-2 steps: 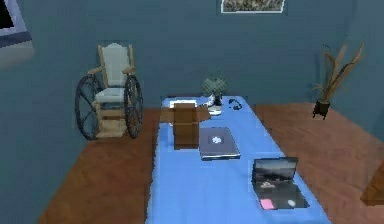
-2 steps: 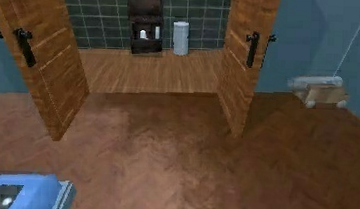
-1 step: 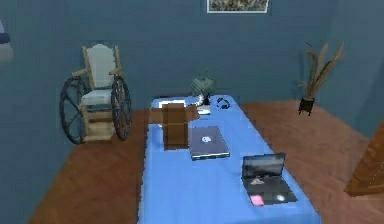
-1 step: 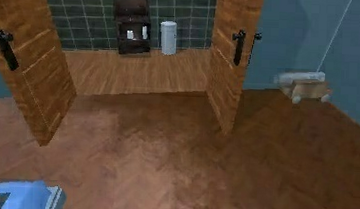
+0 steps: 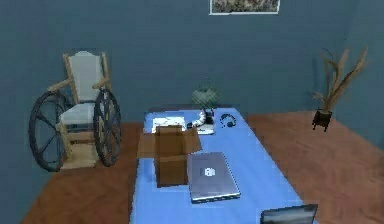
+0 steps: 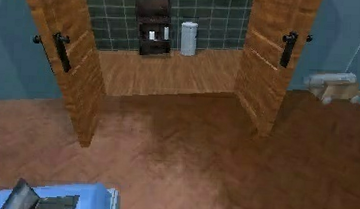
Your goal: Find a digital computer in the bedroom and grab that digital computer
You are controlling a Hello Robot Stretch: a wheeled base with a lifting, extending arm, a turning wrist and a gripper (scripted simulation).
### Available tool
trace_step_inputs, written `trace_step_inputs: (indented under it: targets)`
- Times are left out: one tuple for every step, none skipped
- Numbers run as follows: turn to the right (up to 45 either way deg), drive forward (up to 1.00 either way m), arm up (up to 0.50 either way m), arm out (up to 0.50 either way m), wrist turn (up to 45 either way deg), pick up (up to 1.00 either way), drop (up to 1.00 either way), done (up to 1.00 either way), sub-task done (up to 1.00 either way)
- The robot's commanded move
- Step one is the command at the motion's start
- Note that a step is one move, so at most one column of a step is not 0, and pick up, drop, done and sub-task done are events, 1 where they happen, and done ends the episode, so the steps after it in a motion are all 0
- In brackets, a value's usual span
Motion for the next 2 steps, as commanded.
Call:
trace_step_inputs:
  targets:
    - [-42.0, 0.00, 0.00, 0.00, 0.0, 0.00, 0.00, 0.00, 0.00]
    - [0.0, 0.00, 0.42, 0.00, 0.0, 0.00, 0.00, 0.00, 0.00]
